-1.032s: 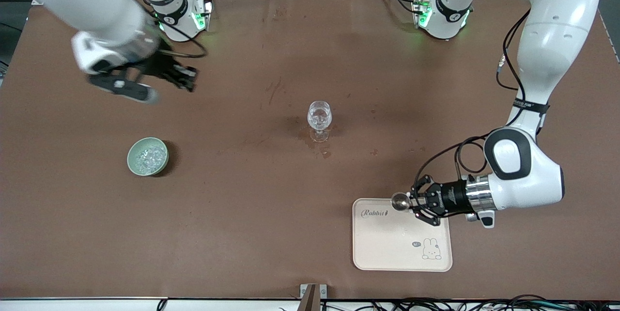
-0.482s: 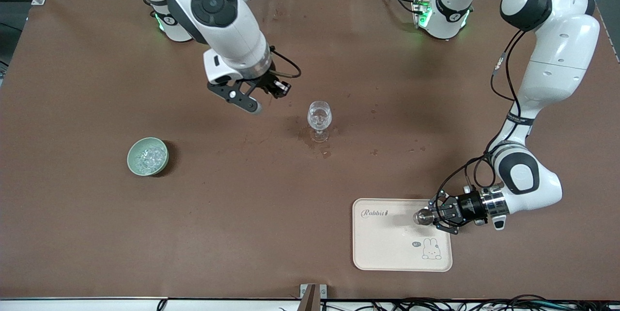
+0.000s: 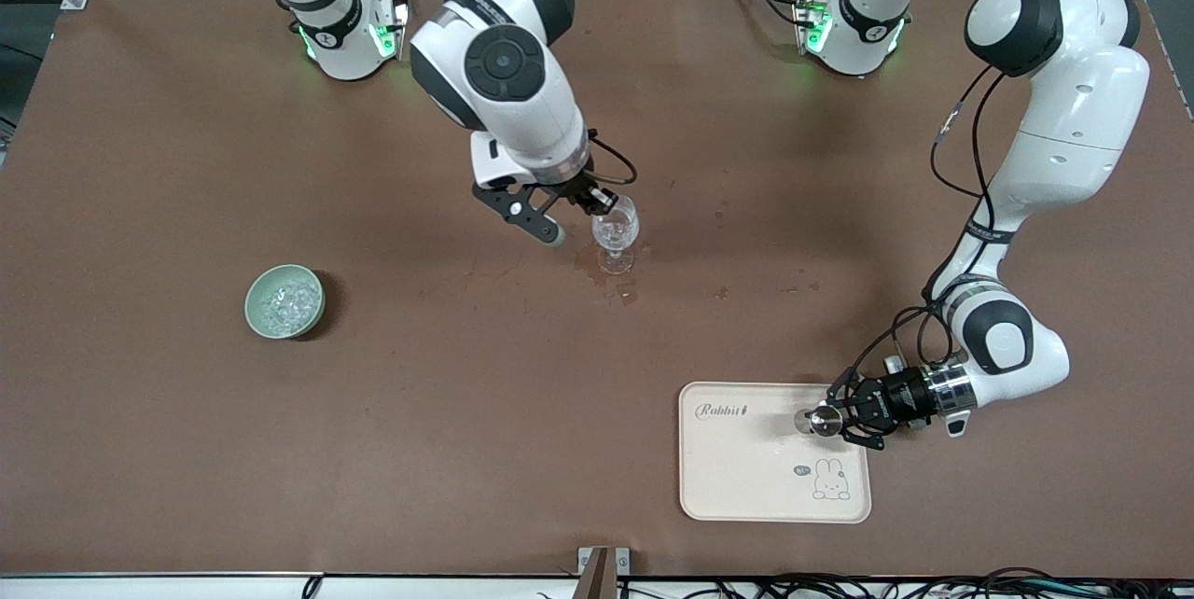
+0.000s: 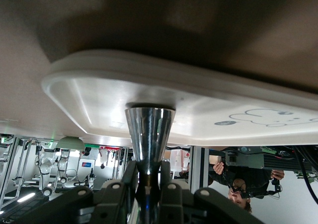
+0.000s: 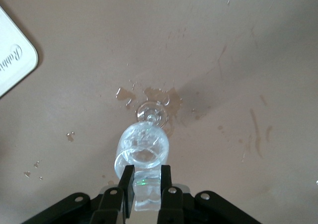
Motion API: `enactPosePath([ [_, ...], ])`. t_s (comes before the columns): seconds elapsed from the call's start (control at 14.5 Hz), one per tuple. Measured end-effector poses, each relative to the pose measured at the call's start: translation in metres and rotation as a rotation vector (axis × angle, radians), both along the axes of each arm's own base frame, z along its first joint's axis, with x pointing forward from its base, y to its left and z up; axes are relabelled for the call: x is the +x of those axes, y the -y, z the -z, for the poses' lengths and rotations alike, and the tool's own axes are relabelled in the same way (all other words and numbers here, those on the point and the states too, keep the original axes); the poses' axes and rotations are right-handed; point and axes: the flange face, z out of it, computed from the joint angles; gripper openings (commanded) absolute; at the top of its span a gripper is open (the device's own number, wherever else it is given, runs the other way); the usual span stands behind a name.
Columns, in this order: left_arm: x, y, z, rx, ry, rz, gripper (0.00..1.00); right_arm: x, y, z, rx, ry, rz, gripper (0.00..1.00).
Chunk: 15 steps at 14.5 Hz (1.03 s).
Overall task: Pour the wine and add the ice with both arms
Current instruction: 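Set the jigger on the tray with the left gripper while the right gripper brings ice, then drop the ice into the glass with the right gripper while the left gripper withdraws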
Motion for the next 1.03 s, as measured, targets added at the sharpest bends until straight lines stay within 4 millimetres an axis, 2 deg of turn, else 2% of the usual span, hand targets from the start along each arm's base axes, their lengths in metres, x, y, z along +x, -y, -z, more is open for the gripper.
enactPosePath([
  [0.07, 0.000, -0.001, 0.000, 0.000, 0.000, -0.001, 1.00, -0.001, -0.007, 0.007, 0.001, -0.001, -0.001, 0.02],
  [0.34, 0.006, -0.014, -0.015, 0.032, 0.042, 0.034, 1.00, -0.006, -0.023, 0.033, -0.009, -0.015, 0.003, 0.02],
  [0.48, 0.008, -0.028, -0.034, 0.109, 0.083, 0.128, 1.00, -0.009, -0.027, 0.037, -0.011, -0.019, 0.001, 0.02],
  [0.62, 0.006, -0.051, -0.060, 0.228, 0.122, 0.263, 1.00, -0.011, -0.029, 0.036, -0.011, -0.019, -0.001, 0.02],
  [0.83, -0.001, -0.078, -0.116, 0.437, 0.207, 0.514, 1.00, -0.012, -0.030, 0.039, -0.012, -0.022, -0.003, 0.04],
  [0.89, -0.002, -0.079, -0.146, 0.506, 0.264, 0.602, 1.00, -0.011, -0.031, 0.041, -0.005, -0.018, -0.001, 0.04],
  [1.03, -0.006, -0.064, -0.218, 0.637, 0.419, 0.793, 1.00, -0.008, -0.033, 0.046, 0.007, -0.013, 0.003, 0.05],
])
